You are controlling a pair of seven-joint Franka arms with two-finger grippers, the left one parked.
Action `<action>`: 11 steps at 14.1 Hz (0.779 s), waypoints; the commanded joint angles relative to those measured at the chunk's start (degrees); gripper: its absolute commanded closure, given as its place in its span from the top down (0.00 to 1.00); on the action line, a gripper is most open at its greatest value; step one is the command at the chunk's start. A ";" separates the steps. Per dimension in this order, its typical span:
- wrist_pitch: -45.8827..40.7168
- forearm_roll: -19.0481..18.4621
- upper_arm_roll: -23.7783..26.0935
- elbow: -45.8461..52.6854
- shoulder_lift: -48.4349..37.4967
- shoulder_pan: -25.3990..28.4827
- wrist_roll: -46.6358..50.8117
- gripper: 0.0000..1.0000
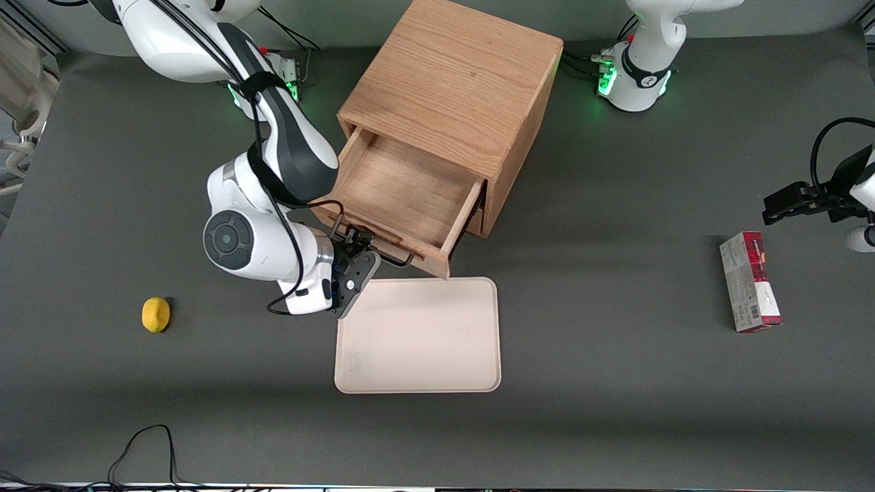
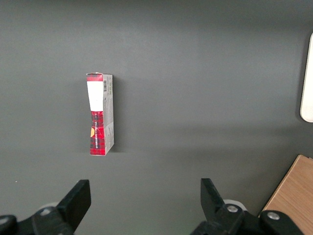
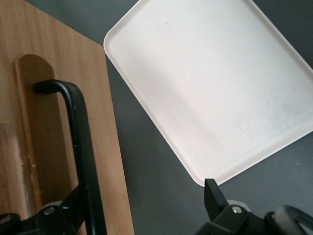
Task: Open upper drawer
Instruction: 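Pull the upper drawer outward from the cabinet with the right gripper, then keep pulling the drawer handle to extend the drawer fully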
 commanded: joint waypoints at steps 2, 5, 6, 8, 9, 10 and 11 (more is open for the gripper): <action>-0.68 -0.40 0.28 3.96 2.27 -1.67 -1.29 1.00; -0.68 -0.31 0.28 4.67 2.89 -1.76 -1.29 1.00; -0.59 -0.31 0.28 5.02 2.89 -1.76 -1.29 1.00; -0.68 -0.31 0.28 6.34 3.85 -2.20 -1.29 1.00; -0.59 -0.31 0.28 6.86 4.38 -2.29 -1.29 1.00; -0.59 -0.31 0.28 7.30 4.64 -2.46 -1.29 1.00; -0.59 -0.31 0.28 7.92 5.17 -2.55 -1.29 1.00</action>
